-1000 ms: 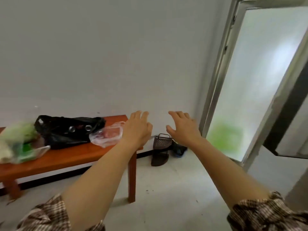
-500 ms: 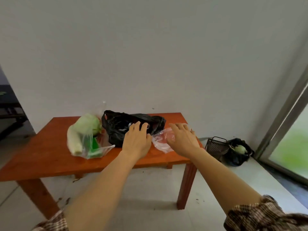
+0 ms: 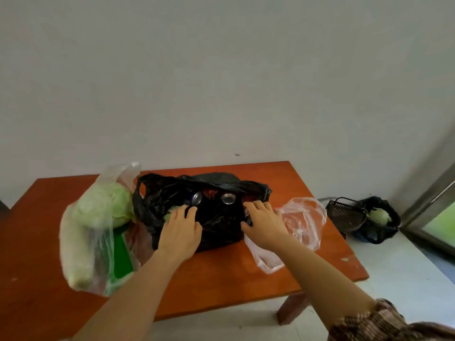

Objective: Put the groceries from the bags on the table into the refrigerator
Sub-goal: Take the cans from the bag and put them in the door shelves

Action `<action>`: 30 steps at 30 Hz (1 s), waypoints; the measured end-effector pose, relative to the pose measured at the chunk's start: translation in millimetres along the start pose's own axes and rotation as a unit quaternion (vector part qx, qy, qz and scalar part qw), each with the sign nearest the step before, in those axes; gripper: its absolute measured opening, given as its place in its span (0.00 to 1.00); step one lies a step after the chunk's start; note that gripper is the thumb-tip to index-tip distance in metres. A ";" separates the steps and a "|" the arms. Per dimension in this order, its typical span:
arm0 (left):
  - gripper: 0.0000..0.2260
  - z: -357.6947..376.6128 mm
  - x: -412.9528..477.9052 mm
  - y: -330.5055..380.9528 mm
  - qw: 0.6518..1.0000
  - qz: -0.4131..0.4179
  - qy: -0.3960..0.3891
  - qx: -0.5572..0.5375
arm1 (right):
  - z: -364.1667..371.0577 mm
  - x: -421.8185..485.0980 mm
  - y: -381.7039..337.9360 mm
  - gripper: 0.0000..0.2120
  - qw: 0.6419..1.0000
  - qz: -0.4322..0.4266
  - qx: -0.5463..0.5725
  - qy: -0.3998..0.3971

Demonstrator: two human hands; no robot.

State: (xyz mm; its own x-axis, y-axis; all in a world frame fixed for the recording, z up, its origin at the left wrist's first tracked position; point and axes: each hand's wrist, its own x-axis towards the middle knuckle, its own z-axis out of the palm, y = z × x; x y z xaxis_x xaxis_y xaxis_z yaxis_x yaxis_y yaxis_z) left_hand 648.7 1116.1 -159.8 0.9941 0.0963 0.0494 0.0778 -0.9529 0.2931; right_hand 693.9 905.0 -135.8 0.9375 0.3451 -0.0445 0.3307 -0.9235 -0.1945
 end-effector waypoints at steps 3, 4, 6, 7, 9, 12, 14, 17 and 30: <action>0.21 21.2 33.9 -12.2 1.000 0.018 -0.021 -0.010 | 27.1 33.9 1.1 0.25 0.999 0.004 -0.005 -0.038; 0.21 27.0 45.3 -16.6 0.999 0.025 -0.030 -0.009 | 35.7 44.8 1.7 0.25 0.999 0.006 -0.003 -0.046; 0.22 36.4 68.8 -28.2 0.998 0.049 -0.049 0.012 | 50.4 66.0 1.8 0.25 0.998 0.011 0.000 -0.054; 0.22 40.9 81.5 -35.6 0.996 0.068 -0.054 0.035 | 55.7 76.0 1.1 0.25 0.998 0.015 -0.002 -0.056; 0.23 47.6 106.7 -51.9 0.988 0.115 -0.062 0.082 | 66.5 96.5 0.8 0.25 0.998 0.017 -0.027 -0.055; 0.25 56.1 144.9 -73.8 0.970 0.182 -0.093 0.133 | 79.3 127.7 -1.0 0.25 0.996 0.023 -0.067 -0.063; 0.27 61.2 167.1 -84.4 0.951 0.223 -0.132 0.167 | 84.0 149.5 -1.8 0.26 0.992 0.017 -0.108 -0.070; 0.31 62.7 196.7 -94.0 0.940 0.240 -0.169 0.175 | 89.3 177.2 1.7 0.29 0.988 -0.002 -0.127 -0.083; 0.38 84.0 282.0 -135.1 0.897 0.362 -0.198 0.158 | 106.4 253.2 13.5 0.43 0.976 0.045 -0.153 -0.147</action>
State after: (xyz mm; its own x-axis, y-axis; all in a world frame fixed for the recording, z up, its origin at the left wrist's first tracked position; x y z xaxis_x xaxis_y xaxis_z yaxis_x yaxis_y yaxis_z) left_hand 924.9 1247.9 -265.7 0.7364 -0.6309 -0.2445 -0.6439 -0.7644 0.0332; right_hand 924.2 997.8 -253.9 0.9078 0.2514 -0.3357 0.3069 -0.9437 0.1231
